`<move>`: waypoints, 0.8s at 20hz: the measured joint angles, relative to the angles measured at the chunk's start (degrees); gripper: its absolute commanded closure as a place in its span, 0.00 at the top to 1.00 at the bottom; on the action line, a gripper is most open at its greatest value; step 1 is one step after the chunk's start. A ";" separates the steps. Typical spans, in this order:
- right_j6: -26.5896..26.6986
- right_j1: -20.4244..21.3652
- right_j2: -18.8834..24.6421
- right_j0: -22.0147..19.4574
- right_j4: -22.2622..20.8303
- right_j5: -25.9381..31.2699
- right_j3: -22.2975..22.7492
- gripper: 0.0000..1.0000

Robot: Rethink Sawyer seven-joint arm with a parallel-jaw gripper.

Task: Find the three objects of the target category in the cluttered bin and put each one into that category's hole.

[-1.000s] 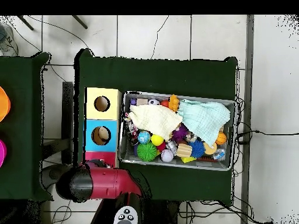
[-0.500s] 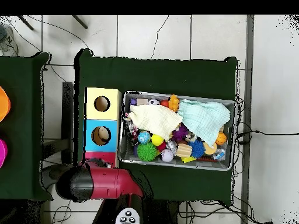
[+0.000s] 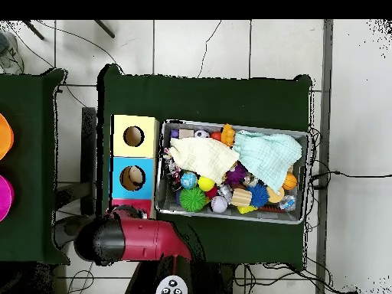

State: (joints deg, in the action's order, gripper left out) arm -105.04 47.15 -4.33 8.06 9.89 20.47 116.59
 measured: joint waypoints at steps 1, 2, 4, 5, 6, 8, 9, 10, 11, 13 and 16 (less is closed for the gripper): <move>0.00 0.14 0.01 -0.03 -0.01 0.00 0.00 1.00; 0.00 0.25 0.00 -0.05 -0.01 0.00 0.00 1.00; 0.00 0.52 0.01 -0.12 -0.01 0.00 -0.02 1.00; 0.00 0.69 0.01 -0.17 -0.01 0.00 -0.02 1.00; 0.00 1.08 0.02 -0.38 -0.01 0.00 -0.02 1.00; 0.00 1.33 0.02 -0.63 -0.01 0.00 -0.02 1.00; 0.00 1.52 0.02 -0.90 -0.01 0.00 -0.02 1.00; 0.00 1.77 0.02 -1.45 -0.01 0.04 -0.06 1.00; 0.00 1.86 0.02 -1.71 -0.02 0.12 -0.09 1.00; 0.00 2.06 0.02 -2.26 -0.02 0.35 -0.16 1.00; 0.00 2.81 0.06 -3.92 -0.04 2.10 -0.51 1.00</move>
State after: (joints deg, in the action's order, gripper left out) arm -105.04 49.96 -4.27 4.14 9.86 22.57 116.09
